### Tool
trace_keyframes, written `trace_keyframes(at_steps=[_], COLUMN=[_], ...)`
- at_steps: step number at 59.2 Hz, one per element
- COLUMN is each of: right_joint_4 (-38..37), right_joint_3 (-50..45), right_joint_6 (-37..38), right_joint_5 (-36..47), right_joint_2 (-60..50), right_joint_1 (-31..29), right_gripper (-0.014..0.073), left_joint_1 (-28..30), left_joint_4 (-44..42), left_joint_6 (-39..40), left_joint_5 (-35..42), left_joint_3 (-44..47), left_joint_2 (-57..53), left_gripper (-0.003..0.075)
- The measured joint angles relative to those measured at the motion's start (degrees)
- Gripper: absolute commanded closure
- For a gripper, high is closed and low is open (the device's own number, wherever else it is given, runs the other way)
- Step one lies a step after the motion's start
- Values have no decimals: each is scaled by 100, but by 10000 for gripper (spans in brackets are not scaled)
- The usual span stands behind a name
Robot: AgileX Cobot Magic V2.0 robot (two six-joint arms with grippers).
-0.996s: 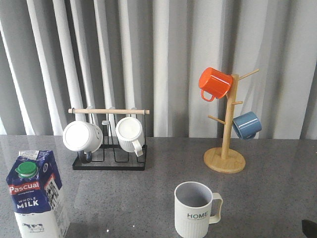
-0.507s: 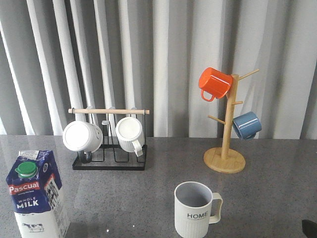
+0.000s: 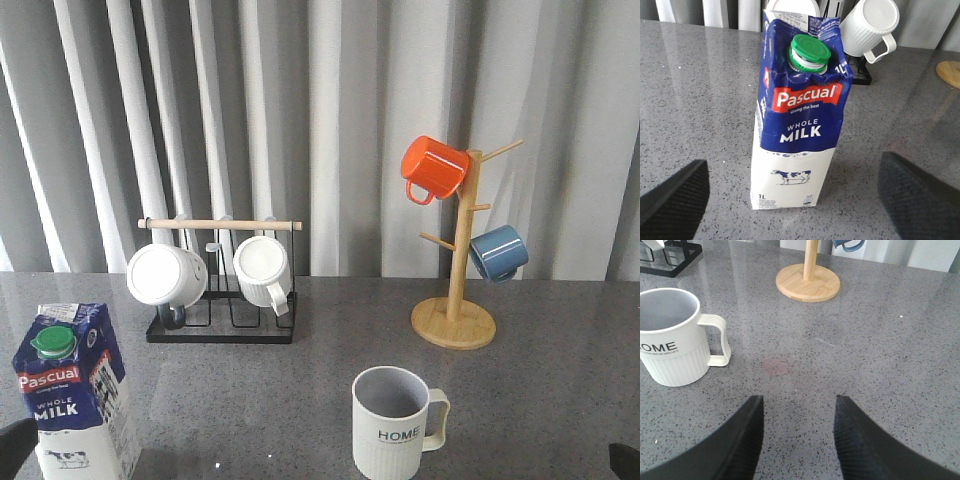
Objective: Place milk next to cup
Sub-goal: 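Lower the left gripper onto the Pascual milk carton top and grasp it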
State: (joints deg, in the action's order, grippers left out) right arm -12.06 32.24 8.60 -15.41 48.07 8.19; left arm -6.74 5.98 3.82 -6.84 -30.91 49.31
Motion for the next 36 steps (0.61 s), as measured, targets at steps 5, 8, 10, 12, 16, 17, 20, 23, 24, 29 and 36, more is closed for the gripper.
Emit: trace_keyframes(at_steps=[5, 8, 10, 12, 16, 17, 20, 23, 24, 29, 36], right_joint_4=[0, 0, 0, 0, 0, 0, 0, 0, 0, 0, 0], right_joint_3=[0, 0, 0, 0, 0, 0, 0, 0, 0, 0, 0], right_joint_6=[0, 0, 0, 0, 0, 0, 0, 0, 0, 0, 0], right_joint_5=[0, 0, 0, 0, 0, 0, 0, 0, 0, 0, 0], right_joint_2=[0, 0, 0, 0, 0, 0, 0, 0, 0, 0, 0], right_joint_1=[0, 0, 0, 0, 0, 0, 0, 0, 0, 0, 0], right_gripper=[266, 266, 266, 266, 266, 266, 266, 266, 266, 266, 266], left_joint_1=[-104, -160, -185, -205, -216, -216, -216, -216, -216, -222, -222], left_joint_4=[13, 18, 18, 18, 18, 18, 18, 18, 20, 24, 31], left_joint_6=[0, 0, 0, 0, 0, 0, 0, 0, 0, 0, -8], left_joint_5=[174, 234, 271, 317, 441, 484, 606, 748, 772, 877, 1025], left_joint_3=[0, -19, -52, -91, -168, -188, -235, -275, -288, -341, -432], left_joint_2=[178, 302, 398, 499, 700, 758, 884, 998, 1025, 1179, 1402], left_gripper=[79, 80, 81, 82, 82, 82, 82, 82, 82, 82, 82])
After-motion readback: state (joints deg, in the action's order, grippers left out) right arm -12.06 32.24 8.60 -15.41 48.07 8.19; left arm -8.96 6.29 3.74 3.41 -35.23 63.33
